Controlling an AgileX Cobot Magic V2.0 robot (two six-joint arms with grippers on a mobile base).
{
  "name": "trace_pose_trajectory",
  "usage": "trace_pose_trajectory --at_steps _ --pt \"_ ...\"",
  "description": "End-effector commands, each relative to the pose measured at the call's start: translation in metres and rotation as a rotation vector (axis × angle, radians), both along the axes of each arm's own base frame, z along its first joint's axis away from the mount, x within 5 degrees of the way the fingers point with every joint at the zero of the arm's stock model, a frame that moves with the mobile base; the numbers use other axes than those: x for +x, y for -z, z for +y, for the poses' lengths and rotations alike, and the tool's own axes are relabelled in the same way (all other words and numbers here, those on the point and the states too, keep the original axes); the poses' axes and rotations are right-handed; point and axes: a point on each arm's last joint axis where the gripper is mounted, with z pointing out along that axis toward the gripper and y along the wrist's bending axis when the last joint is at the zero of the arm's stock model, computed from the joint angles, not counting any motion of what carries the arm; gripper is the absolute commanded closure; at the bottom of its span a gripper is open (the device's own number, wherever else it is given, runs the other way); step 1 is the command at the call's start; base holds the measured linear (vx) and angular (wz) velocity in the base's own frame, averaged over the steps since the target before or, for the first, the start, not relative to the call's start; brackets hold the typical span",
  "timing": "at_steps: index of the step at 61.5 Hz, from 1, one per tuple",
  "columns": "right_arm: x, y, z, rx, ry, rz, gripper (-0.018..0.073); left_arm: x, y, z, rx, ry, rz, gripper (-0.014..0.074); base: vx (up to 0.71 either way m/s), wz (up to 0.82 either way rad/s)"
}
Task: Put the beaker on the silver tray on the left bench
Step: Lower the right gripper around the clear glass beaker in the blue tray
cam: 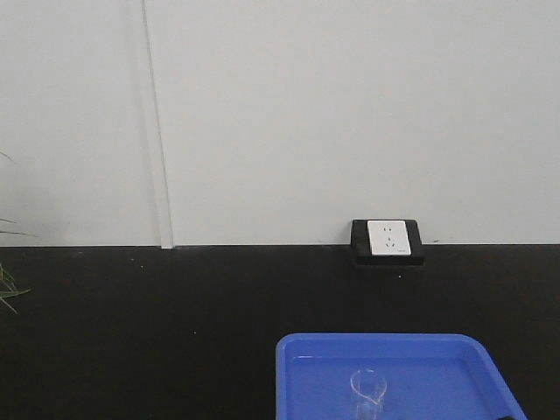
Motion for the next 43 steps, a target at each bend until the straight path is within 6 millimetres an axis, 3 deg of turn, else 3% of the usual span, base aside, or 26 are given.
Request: trace_pose_trajectory --at_steps 1,25,36,43 --pt "0.019 -0.01 0.007 0.057 -0.056 -0.111 -0.0039 0.002 -0.001 0.0 -0.003 0.0 -0.073 0.0595 0.0 0.0" --pt "0.088 0.058 0.036 0.152 -0.297 -0.049 -0.0041 0.002 -0.001 0.0 -0.003 0.0 -0.073 0.0595 0.0 0.0" --pt "0.127 0.078 0.042 0.163 -0.322 -0.015 -0.0041 0.002 -0.001 0.0 -0.003 0.0 -0.073 0.0595 0.0 0.0" --pt "0.14 0.087 0.047 0.19 -0.359 0.018 -0.004 0.002 -0.001 0.0 -0.003 0.0 -0.073 0.0595 0.0 0.0"
